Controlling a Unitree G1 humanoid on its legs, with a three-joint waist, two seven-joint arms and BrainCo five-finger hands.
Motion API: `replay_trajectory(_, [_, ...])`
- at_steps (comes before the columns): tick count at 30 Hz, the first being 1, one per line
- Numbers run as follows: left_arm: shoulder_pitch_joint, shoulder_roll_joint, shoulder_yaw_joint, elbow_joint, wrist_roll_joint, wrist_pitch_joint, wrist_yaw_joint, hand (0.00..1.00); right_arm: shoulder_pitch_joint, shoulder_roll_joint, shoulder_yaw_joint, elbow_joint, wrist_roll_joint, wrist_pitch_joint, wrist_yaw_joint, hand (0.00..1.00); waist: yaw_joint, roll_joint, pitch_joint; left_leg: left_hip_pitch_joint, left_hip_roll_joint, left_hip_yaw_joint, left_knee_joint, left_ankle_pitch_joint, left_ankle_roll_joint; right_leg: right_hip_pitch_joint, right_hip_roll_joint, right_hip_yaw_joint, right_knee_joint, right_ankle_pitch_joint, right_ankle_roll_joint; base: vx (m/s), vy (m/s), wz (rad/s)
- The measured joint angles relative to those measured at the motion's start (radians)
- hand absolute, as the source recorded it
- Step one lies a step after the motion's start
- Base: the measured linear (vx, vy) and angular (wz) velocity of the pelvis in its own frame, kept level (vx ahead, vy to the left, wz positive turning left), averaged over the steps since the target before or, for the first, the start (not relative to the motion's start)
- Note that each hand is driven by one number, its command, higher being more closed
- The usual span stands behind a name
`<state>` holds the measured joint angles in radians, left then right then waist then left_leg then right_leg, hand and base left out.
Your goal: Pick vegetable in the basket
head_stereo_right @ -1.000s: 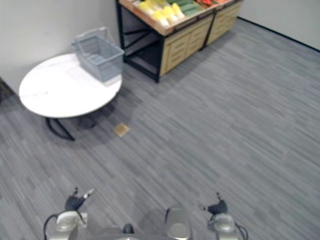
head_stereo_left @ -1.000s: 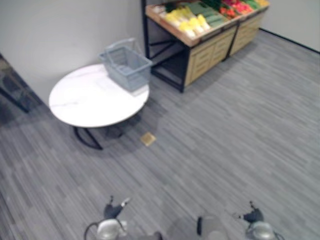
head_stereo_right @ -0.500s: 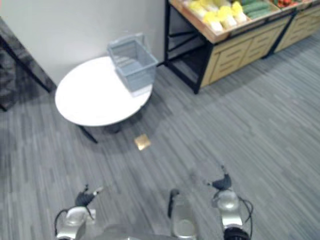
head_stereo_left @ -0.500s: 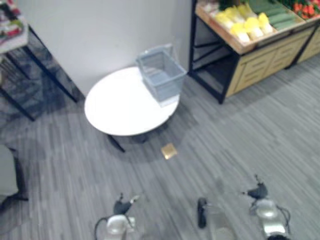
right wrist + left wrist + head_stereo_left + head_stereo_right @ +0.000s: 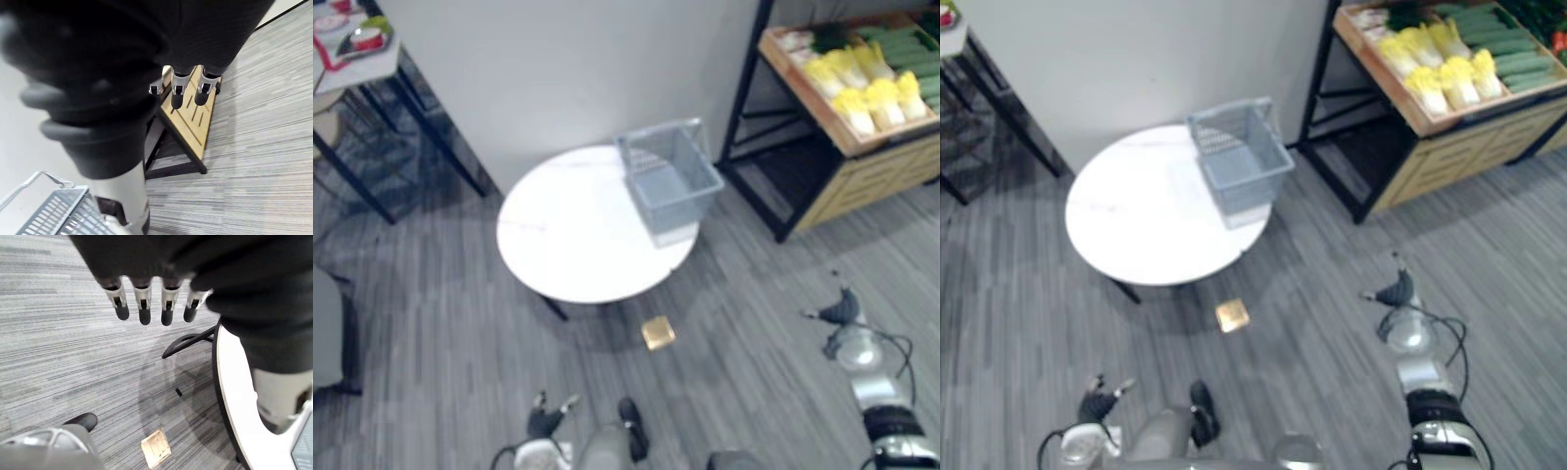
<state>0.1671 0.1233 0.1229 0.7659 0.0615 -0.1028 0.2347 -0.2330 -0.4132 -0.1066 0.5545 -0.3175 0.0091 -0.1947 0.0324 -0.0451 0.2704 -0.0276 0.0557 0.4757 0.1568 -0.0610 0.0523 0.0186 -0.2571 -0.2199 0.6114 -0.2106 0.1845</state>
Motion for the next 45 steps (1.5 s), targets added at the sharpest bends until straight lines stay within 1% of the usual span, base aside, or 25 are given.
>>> replay_trajectory(1, [-0.001,0.006,0.000,0.000,0.000,0.001,0.001,0.00,-0.010,0.003,0.004,0.000,0.000,0.000,0.000,0.00,-0.002,-0.006,0.002,0.025,-0.011,-0.013,-0.008,-0.011,0.002,-0.044,-0.022,0.026,0.129,0.049,0.024,0.43,0.091,0.56])
replay_trajectory(2, [-0.016,0.023,-0.007,0.000,0.000,0.004,0.003,0.00,-0.028,0.003,0.013,0.002,0.000,0.000,-0.004,0.00,-0.006,-0.009,0.004,0.067,-0.018,-0.048,-0.012,-0.030,0.008,-0.126,-0.041,0.072,0.337,0.056,0.035,0.32,0.018,0.67])
replay_trajectory(3, [-0.021,0.033,-0.012,-0.001,0.000,0.003,0.005,0.00,-0.037,0.003,0.021,0.002,0.000,0.000,-0.008,0.00,-0.006,-0.009,0.004,0.083,-0.018,-0.067,-0.014,-0.033,0.009,-0.158,-0.041,0.080,0.402,0.046,0.019,0.40,-0.023,0.92])
replay_trajectory(4, [-0.028,0.040,-0.021,-0.005,0.001,0.003,0.013,0.00,-0.068,0.002,0.042,0.001,0.000,0.000,-0.016,0.00,-0.010,-0.011,0.005,0.115,-0.012,-0.090,-0.031,-0.032,0.008,-0.209,-0.037,0.076,0.445,0.020,-0.032,0.40,-0.070,0.83])
replay_trajectory(5, [-0.037,0.046,-0.020,-0.004,0.001,0.004,0.023,0.00,-0.104,-0.001,0.054,0.000,0.000,-0.003,-0.018,0.00,-0.009,-0.011,0.006,0.132,-0.002,-0.116,-0.043,-0.032,0.008,-0.241,-0.033,0.064,0.397,0.002,-0.069,0.39,-0.090,0.80])
replay_trajectory(8, [-0.064,0.055,-0.022,-0.004,0.000,0.004,0.031,0.00,-0.172,-0.030,0.077,-0.009,0.001,-0.011,-0.034,0.00,-0.010,-0.009,0.008,0.137,0.027,-0.181,-0.052,-0.033,-0.001,-0.284,-0.002,0.064,0.112,-0.016,-0.102,0.36,-0.245,0.90])
replay_trajectory(9, [-0.074,0.059,-0.033,-0.004,0.000,0.003,0.031,0.00,-0.206,-0.044,0.077,-0.013,0.001,-0.021,-0.036,0.00,-0.010,-0.005,0.010,0.136,0.052,-0.205,-0.053,-0.048,-0.040,-0.278,0.025,0.076,-0.135,0.008,-0.097,0.23,-0.254,0.79])
replay_trajectory(10, [-0.076,0.062,-0.035,-0.003,0.000,0.003,0.031,0.00,-0.218,-0.050,0.077,-0.015,0.001,-0.025,-0.036,0.00,-0.010,-0.008,0.009,0.134,0.058,-0.213,-0.054,-0.053,-0.070,-0.272,0.033,0.090,-0.247,0.041,-0.099,0.28,-0.343,0.82])
replay_trajectory(11, [-0.072,0.072,-0.038,-0.002,0.000,0.002,0.031,0.00,-0.237,-0.061,0.077,-0.015,0.002,-0.031,-0.036,0.00,-0.007,-0.030,0.007,0.135,0.058,-0.228,-0.059,-0.067,-0.127,-0.252,0.037,0.124,-0.439,0.118,-0.100,0.29,-0.392,0.61])
replay_trajectory(12, [-0.072,0.079,-0.038,0.002,0.001,0.002,0.030,0.00,-0.245,-0.063,0.077,-0.015,0.002,-0.031,-0.036,0.00,-0.008,-0.047,0.010,0.138,0.052,-0.242,-0.058,-0.074,-0.153,-0.244,0.027,0.135,-0.480,0.185,-0.085,0.37,-0.527,0.72])
replay_trajectory(13, [-0.084,0.069,-0.040,0.032,0.001,0.003,0.029,0.00,-0.252,-0.069,0.078,-0.009,0.002,-0.031,-0.036,0.00,-0.006,-0.036,0.012,0.148,0.071,-0.257,-0.065,-0.079,-0.185,-0.227,0.043,0.122,-0.480,0.295,-0.070,0.38,-0.542,0.52])
replay_trajectory(14, [-0.077,0.044,-0.040,0.051,0.001,0.003,0.025,0.00,-0.257,-0.080,0.088,-0.003,0.002,-0.029,-0.036,0.00,-0.003,0.008,0.011,0.166,0.123,-0.253,-0.075,-0.084,-0.193,-0.224,0.086,0.098,-0.449,0.275,-0.087,0.32,-0.432,0.34])
replay_trajectory(17, [-0.050,0.017,-0.041,0.073,0.001,0.000,0.022,0.00,-0.299,-0.095,0.121,0.003,0.001,-0.022,-0.036,0.00,-0.003,0.084,0.014,0.157,0.220,-0.241,-0.035,-0.089,-0.219,-0.216,0.164,0.052,-0.407,0.210,-0.131,0.23,-0.281,0.11])
replay_trajectory(19, [-0.049,0.014,-0.037,0.074,-0.001,0.000,0.022,0.00,-0.322,-0.100,0.133,0.015,0.001,-0.020,-0.037,0.00,-0.003,0.090,0.020,0.110,0.243,-0.249,0.088,-0.086,-0.221,-0.197,0.165,0.033,-0.390,0.180,-0.138,0.22,-0.230,0.28])
replay_trajectory(20, [-0.041,0.007,-0.036,0.074,-0.002,-0.001,0.022,0.00,-0.357,-0.102,0.167,0.035,0.000,-0.017,-0.038,0.00,-0.002,0.098,0.027,0.064,0.262,-0.268,0.227,-0.080,-0.217,-0.167,0.165,0.023,-0.381,0.161,-0.142,0.22,-0.175,0.23])
replay_trajectory(22, [-0.031,-0.010,-0.036,0.074,-0.006,-0.002,0.023,0.00,-0.402,-0.101,0.225,0.051,0.000,-0.018,-0.040,0.00,0.001,0.116,0.039,0.008,0.283,-0.305,0.409,-0.030,-0.215,-0.110,0.167,0.015,-0.374,0.150,-0.150,0.16,-0.083,0.09])
replay_trajectory(23, [-0.027,-0.012,-0.036,0.074,-0.008,-0.003,0.025,0.00,-0.419,-0.093,0.254,0.050,-0.004,-0.020,-0.040,0.00,0.012,0.102,0.051,-0.026,0.281,-0.318,0.482,0.006,-0.206,-0.077,0.158,0.015,-0.394,0.143,-0.153,0.17,-0.016,0.10])
replay_trajectory(24, [-0.024,-0.012,-0.035,0.074,-0.009,-0.003,0.027,0.00,-0.444,-0.076,0.277,0.051,-0.031,-0.021,-0.041,0.00,0.013,0.100,0.052,-0.048,0.262,-0.319,0.489,-0.066,-0.190,-0.064,0.146,0.018,-0.417,0.140,-0.160,0.17,0.001,0.11])
replay_trajectory(26, [-0.022,-0.013,-0.032,0.072,-0.010,-0.003,0.027,0.00,-0.488,-0.055,0.311,0.064,-0.043,-0.021,-0.040,0.00,0.012,0.097,0.055,-0.076,0.205,-0.318,0.387,-0.146,-0.187,-0.065,0.130,0.029,-0.445,0.150,-0.145,0.13,0.059,-0.03])
replay_trajectory(28, [-0.017,-0.015,-0.028,0.069,-0.011,-0.003,0.028,0.00,-0.522,-0.052,0.338,0.110,-0.077,-0.024,-0.036,0.00,0.020,0.103,0.053,-0.067,0.138,-0.324,0.150,-0.096,-0.170,-0.068,0.121,0.036,-0.459,0.173,-0.114,0.12,0.138,-0.17])
replay_trajectory(29, [-0.019,-0.017,-0.025,0.065,-0.011,-0.004,0.031,0.00,-0.535,-0.064,0.347,0.132,-0.079,-0.025,-0.036,0.00,0.026,0.124,0.058,-0.045,0.133,-0.310,0.052,-0.024,-0.157,-0.068,0.133,0.043,-0.452,0.171,-0.105,0.12,0.172,-0.10])
replay_trajectory(30, [-0.028,-0.009,-0.019,0.060,-0.012,-0.007,0.035,0.00,-0.541,-0.064,0.352,0.142,-0.081,-0.023,-0.033,0.00,0.031,0.092,0.075,-0.040,0.105,-0.301,0.038,-0.012,-0.153,-0.070,0.115,0.050,-0.459,0.175,-0.097,0.15,0.204,0.02])
replay_trajectory(32, [-0.046,-0.004,-0.021,0.066,-0.012,-0.006,0.035,0.00,-0.565,-0.073,0.351,0.152,-0.113,-0.024,-0.033,0.00,0.033,0.064,0.093,-0.040,0.075,-0.299,0.016,-0.010,-0.144,-0.070,0.090,0.048,-0.475,0.177,-0.092,0.12,0.145,0.16])
replay_trajectory(34, [-0.049,-0.007,-0.029,0.060,-0.010,-0.006,0.035,0.00,-0.609,-0.074,0.352,0.171,-0.118,-0.024,-0.032,0.00,0.035,0.063,0.100,-0.042,0.057,-0.298,0.009,-0.009,-0.142,-0.071,0.074,0.049,-0.481,0.177,-0.091,0.09,0.113,0.09])
replay_trajectory(45, [-0.049,0.004,-0.092,0.032,-0.010,-0.020,0.045,0.00,-0.728,-0.109,0.392,0.265,-0.158,-0.037,-0.033,0.00,0.049,0.085,0.136,-0.055,0.049,-0.295,-0.124,0.059,-0.139,-0.143,0.085,0.050,-0.489,0.187,-0.081,0.03,-0.012,0.01])
